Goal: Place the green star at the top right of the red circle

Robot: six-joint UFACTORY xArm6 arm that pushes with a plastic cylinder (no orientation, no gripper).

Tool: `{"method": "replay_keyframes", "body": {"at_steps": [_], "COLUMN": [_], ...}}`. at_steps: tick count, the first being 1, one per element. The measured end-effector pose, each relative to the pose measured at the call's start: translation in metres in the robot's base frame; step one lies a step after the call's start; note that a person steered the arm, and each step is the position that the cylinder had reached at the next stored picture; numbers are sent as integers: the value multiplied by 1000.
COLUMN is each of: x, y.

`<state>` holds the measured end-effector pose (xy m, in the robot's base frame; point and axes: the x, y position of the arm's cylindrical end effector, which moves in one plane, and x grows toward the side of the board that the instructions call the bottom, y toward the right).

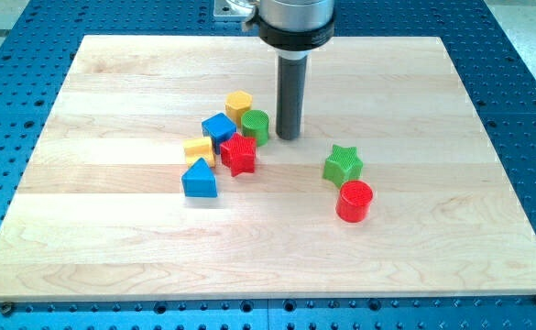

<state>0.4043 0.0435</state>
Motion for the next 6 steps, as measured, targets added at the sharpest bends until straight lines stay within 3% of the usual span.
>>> {"method": "replay_keyframes", "body": {"at_steps": [1, 3, 5, 6], "x": [-4, 13, 83, 61], "y": [31, 19, -16, 66]}}
